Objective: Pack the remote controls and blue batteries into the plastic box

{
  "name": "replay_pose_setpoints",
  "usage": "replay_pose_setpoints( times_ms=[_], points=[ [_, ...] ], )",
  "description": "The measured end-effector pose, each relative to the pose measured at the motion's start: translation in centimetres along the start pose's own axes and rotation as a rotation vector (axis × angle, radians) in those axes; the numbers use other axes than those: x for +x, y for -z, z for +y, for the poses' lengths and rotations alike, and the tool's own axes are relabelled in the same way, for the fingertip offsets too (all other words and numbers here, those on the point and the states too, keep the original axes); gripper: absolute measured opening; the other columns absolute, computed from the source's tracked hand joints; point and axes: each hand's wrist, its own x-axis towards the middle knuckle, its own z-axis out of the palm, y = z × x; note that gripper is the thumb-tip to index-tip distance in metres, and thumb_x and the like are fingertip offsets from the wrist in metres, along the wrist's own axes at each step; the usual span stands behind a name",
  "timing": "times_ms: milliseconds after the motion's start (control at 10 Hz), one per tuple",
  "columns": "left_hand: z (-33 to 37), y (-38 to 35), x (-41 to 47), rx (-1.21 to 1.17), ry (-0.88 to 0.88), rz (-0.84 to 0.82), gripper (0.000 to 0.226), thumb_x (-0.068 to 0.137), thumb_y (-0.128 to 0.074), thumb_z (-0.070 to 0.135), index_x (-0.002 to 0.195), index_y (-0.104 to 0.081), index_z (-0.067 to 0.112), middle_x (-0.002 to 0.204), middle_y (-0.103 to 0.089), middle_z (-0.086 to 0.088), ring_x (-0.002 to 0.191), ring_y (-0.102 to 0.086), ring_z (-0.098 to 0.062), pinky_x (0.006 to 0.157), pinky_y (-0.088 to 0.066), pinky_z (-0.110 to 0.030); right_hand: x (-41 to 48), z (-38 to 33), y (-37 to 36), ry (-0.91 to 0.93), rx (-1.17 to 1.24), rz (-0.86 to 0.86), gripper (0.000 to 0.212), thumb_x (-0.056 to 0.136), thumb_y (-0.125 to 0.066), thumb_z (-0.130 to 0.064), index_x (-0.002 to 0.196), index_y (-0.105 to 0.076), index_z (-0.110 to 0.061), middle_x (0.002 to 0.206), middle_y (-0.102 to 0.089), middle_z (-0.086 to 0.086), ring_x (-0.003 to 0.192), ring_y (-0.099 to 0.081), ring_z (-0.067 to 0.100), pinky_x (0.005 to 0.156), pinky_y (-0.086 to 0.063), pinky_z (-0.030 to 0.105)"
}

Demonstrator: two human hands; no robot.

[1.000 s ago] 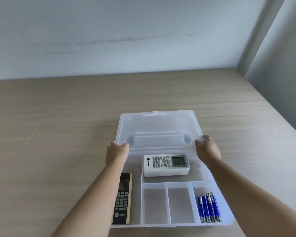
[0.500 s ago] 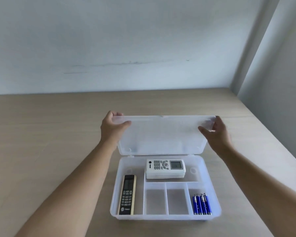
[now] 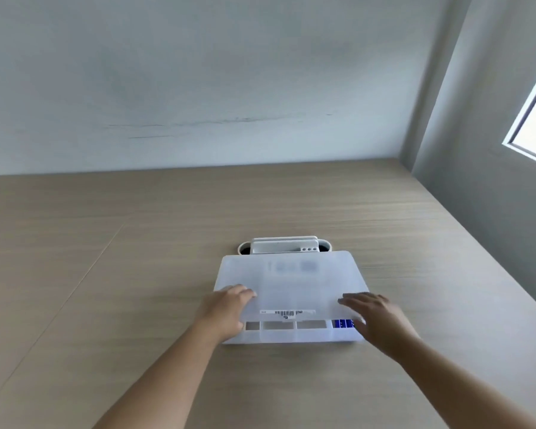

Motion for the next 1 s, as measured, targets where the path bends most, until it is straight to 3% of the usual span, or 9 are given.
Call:
replay_pose_setpoints(
  times_ms=[100,300,500,600,700,800,900,1000],
  points=[
    [0.8,-1.6,-0.6,0.035,0.015,-0.069,0.067,0.081,-0.058,0.015,0.142,-0.034,0.030,0.148,-0.038,0.010,0.134,-0.041,-0.015,0.098,-0.044,-0.034,-1.0,-0.1,-1.2,-0.008,-0.064,-0.098,0.054,0.090,-0.048,-0.014,0.140,-0.041,-0.035,0.150,-0.038,-0.016,0.136,-0.037,0.005,0.107,-0.033,0.024],
    [2.0,-2.5,-2.0,-0.066,0.068,-0.239,0.087,0.080,-0.055,0.021,0.154,-0.009,0.024,0.163,-0.001,0.001,0.149,-0.012,-0.016,0.119,-0.023,-0.039,-2.2,-2.3,-2.4,-0.064,-0.074,-0.189,0.058,0.092,-0.043,-0.026,0.147,-0.024,-0.029,0.159,-0.020,-0.004,0.145,-0.020,0.013,0.116,-0.025,0.031],
    [4.8,-6.4,-5.6,-0.056,0.103,-0.165,0.093,0.087,-0.049,0.024,0.151,0.018,0.021,0.159,0.026,-0.004,0.148,0.019,-0.022,0.122,0.004,-0.040,-5.0,-5.7,-5.1,-0.077,-0.206,-0.283,0.089,0.088,-0.043,-0.028,0.145,0.024,-0.019,0.159,0.018,0.012,0.146,0.017,0.030,0.120,-0.005,0.041],
    [4.6,-7.1,-6.4,-0.058,0.080,-0.166,0.100,0.084,-0.052,0.026,0.149,0.024,0.023,0.157,0.031,-0.002,0.147,0.022,-0.021,0.121,0.004,-0.042,-6.0,-5.8,-5.1,-0.076,-0.246,-0.307,0.096,0.084,-0.046,-0.023,0.140,0.031,-0.021,0.158,0.024,0.008,0.146,0.020,0.029,0.120,-0.002,0.047],
    [4.3,-5.9,-6.2,-0.091,0.073,-0.235,0.105,0.077,-0.057,0.037,0.151,0.018,0.026,0.159,0.026,0.001,0.149,0.017,-0.017,0.122,0.001,-0.042,-5.2,-5.5,-3.8,-0.073,-0.239,-0.340,0.092,0.081,-0.051,-0.022,0.151,0.008,-0.023,0.161,0.009,0.007,0.149,0.003,0.026,0.119,-0.012,0.046],
    [3.9,-2.5,-4.9,-0.160,0.102,-0.332,0.098,0.071,-0.056,0.045,0.154,-0.004,0.031,0.163,0.006,0.005,0.150,-0.005,-0.010,0.122,-0.003,-0.039,-2.9,-6.0,-1.6,-0.066,-0.233,-0.404,0.074,0.077,-0.054,-0.023,0.145,-0.024,-0.021,0.155,-0.026,0.010,0.138,-0.036,0.026,0.108,-0.034,0.043],
    [4.0,0.2,-4.4,-0.185,0.129,-0.403,0.090,0.073,-0.057,0.040,0.152,-0.013,0.036,0.162,-0.001,0.011,0.148,-0.016,-0.011,0.121,-0.013,-0.036,-1.6,-6.3,-0.1,-0.061,-0.248,-0.471,0.065,0.079,-0.055,-0.027,0.140,-0.035,-0.023,0.150,-0.037,0.006,0.127,-0.049,0.025,0.101,-0.041,0.040],
    [4.6,-0.4,-6.0,-0.205,0.067,-0.286,0.074,0.081,-0.052,0.032,0.150,-0.025,0.029,0.162,-0.015,0.006,0.145,-0.026,-0.015,0.115,-0.026,-0.032,-2.7,-6.1,0.9,-0.108,-0.075,-0.492,0.066,0.082,-0.057,-0.034,0.143,-0.033,-0.027,0.153,-0.035,-0.001,0.136,-0.040,0.019,0.109,-0.035,0.040]
  ],
)
